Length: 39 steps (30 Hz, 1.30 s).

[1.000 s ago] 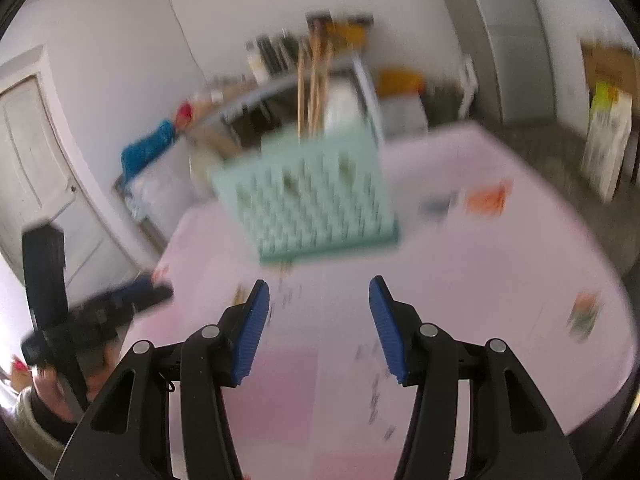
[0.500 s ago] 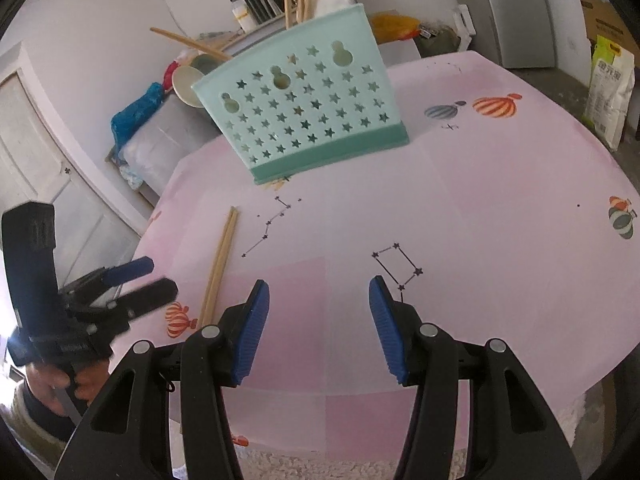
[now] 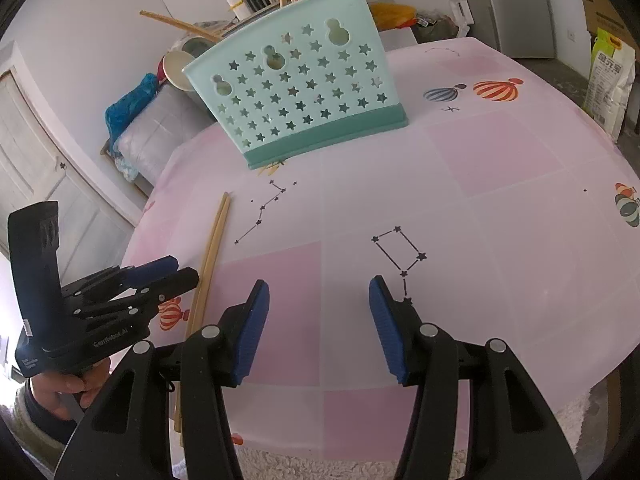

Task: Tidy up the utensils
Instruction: 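Withdraw both open tools toward the remaining chopsticks on the table, then grasp a wooden chopstick with the left tool while the right tool grasps another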

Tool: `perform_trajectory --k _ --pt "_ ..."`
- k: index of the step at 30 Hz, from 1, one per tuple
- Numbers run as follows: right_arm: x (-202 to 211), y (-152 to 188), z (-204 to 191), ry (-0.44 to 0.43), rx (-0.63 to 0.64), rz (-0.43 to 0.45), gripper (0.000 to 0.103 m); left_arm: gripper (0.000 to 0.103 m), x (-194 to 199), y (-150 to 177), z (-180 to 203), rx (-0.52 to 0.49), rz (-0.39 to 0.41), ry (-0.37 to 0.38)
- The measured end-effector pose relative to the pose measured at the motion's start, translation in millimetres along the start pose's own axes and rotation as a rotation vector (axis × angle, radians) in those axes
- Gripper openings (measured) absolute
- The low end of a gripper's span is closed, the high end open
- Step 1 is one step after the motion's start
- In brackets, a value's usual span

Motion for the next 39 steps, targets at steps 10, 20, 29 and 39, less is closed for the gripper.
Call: perform_trajectory --k 10,20,29,39 --pt "-1 0 0 0.0 0.002 -0.001 0.051 0.033 -2 -1 8 -0.004 -0.006 0.011" --pt "-1 0 -1 0.003 0.006 0.0 0.051 0.011 -5 -3 1 -0.022 -0.009 -0.067" --pt "-8 -2 -38 -0.091 0.11 -0.016 0.051 0.005 -5 -7 -20 0.002 -0.013 -0.138" --pt "-31 6 -84 -0.101 0.292 -0.075 0.044 0.005 -8 -11 -19 -0.015 -0.038 -0.205"
Point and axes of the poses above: each gripper's, at about its wrist camera, not at the fingertips, and x roughly against the way its jaws point, z to its right, y to its underside, the point moved 1 cm from there along -x, roughly the way its jaws point, and after that the axes turned 2 degrees about y, right-handed, at the moved point
